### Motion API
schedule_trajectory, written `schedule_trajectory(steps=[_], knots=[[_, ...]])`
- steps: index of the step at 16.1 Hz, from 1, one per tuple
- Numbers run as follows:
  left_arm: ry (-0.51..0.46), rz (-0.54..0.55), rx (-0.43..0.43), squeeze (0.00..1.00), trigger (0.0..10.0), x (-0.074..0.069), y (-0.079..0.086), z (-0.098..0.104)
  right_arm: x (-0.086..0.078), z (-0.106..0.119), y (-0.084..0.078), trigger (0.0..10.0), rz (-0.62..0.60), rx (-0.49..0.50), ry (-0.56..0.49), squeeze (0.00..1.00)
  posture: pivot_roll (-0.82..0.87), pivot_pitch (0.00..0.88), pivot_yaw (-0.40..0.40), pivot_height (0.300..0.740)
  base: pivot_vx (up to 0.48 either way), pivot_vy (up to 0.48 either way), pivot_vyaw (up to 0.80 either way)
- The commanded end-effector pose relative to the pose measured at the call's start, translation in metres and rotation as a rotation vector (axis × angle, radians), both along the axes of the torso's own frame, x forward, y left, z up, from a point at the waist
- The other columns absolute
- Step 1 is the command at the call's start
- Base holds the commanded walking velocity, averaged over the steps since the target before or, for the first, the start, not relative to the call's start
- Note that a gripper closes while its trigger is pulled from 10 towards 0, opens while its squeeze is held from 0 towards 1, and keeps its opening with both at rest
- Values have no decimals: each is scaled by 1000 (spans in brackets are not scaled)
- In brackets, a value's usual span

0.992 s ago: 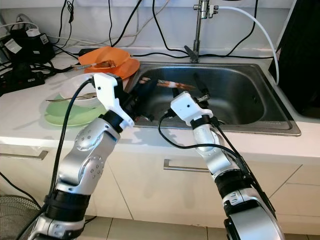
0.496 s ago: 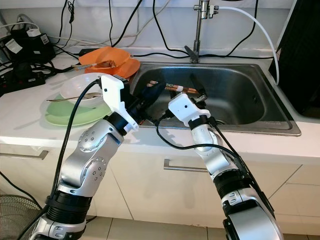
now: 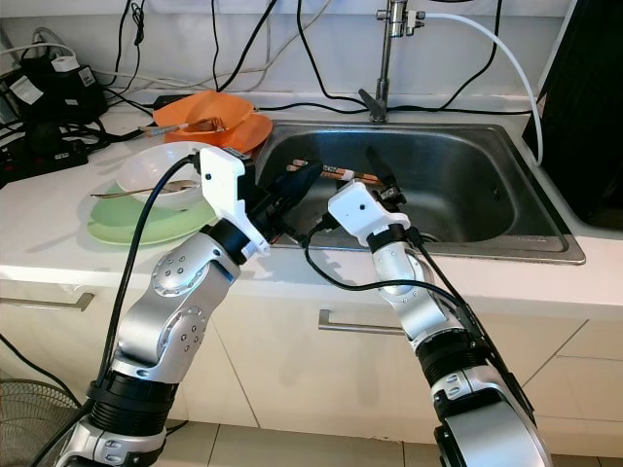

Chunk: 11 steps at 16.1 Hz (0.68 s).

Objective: Kitchen organization

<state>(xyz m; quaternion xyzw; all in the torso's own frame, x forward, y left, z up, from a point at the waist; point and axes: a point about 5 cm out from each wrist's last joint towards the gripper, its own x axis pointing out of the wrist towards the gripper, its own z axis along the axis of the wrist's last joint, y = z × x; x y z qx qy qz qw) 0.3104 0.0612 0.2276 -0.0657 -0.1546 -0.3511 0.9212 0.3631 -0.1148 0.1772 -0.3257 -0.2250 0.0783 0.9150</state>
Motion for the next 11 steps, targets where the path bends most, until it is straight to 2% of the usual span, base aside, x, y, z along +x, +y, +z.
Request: schedule_trajectory(steps=[1, 11], knots=[[-8, -10, 11, 0, 10000, -2, -1, 0, 3, 5, 1, 0, -5, 10, -3, 0, -12, 0, 68, 740, 0, 0, 0], [1, -29, 22, 0, 10000, -2, -3, -2, 2, 4, 1, 0, -2, 12, -4, 0, -10, 0, 68, 740, 0, 0, 0]])
